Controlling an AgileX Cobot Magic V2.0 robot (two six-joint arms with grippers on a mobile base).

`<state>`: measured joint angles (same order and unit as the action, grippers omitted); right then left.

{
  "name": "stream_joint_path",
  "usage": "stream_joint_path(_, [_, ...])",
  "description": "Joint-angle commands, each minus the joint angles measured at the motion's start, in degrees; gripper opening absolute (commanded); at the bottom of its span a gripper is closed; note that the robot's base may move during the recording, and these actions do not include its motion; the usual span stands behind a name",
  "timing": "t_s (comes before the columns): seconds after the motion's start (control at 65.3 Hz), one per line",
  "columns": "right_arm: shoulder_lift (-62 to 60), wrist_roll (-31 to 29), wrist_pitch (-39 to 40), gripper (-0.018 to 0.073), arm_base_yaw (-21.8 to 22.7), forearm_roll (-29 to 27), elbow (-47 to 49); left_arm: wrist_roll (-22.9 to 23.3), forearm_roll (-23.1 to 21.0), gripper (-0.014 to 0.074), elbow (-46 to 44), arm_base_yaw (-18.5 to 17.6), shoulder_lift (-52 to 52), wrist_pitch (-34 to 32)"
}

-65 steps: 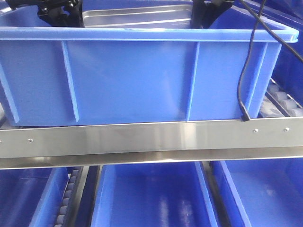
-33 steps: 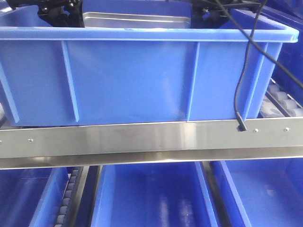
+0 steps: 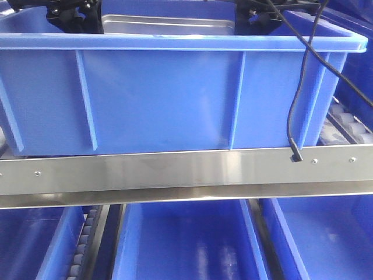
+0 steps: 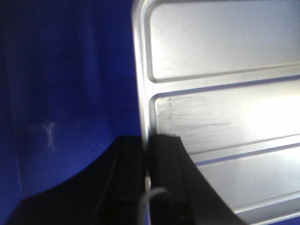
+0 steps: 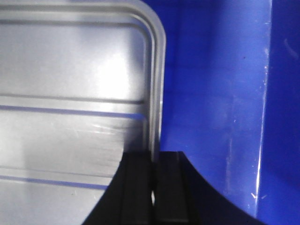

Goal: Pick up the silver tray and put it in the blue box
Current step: 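Lower the held tray into the blue bin on the shelf, then open both grippers and raise them out of the bin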

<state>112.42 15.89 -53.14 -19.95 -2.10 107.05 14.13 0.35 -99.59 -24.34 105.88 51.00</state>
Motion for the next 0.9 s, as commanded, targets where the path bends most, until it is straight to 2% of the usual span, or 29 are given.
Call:
stream_joint_path(0.0, [-3.81,-0.75,7.1,0.0058,-1.78,-8.6,2.34,-0.68,-8.3,-0.0014,-2.41,-1.72,-2.85,-6.6])
stream_joint_path(0.398, [-3.81,-0.75,7.81,0.006,-1.78,-9.28,2.34,-0.68,-5.48,-0.0008,-2.41,-1.6,-2.85,-6.64])
stream_joint_path(0.475, [-3.81,-0.75,7.57,0.0088,-1.55,-9.28,2.34,-0.68,-5.48,0.0,-2.41,-1.01,-2.85,-6.4])
stream_joint_path(0.536, [-3.81,-0.75,7.38,0.0158,-1.22,-9.28,2.34,-0.68,-5.67,0.0059,-2.41,-0.5,-2.85,-6.0])
stream_joint_path(0.69, [-3.81,-0.75,7.14,0.0354,-0.31,-9.0,2.34,-0.68,-5.27,0.0332,-2.41,1.16,-2.85,-5.68])
stream_joint_path(0.797, [-3.81,-0.75,6.67,0.0414,1.29,-8.27,2.34,-0.68,-5.12,0.0358,-2.41,2.76,-2.85,-4.83])
stream_joint_path(0.889, [-3.81,-0.75,6.73,0.0417,2.87,-8.33,2.34,-0.68,-5.25,0.0358,-2.41,3.97,-2.85,-4.75])
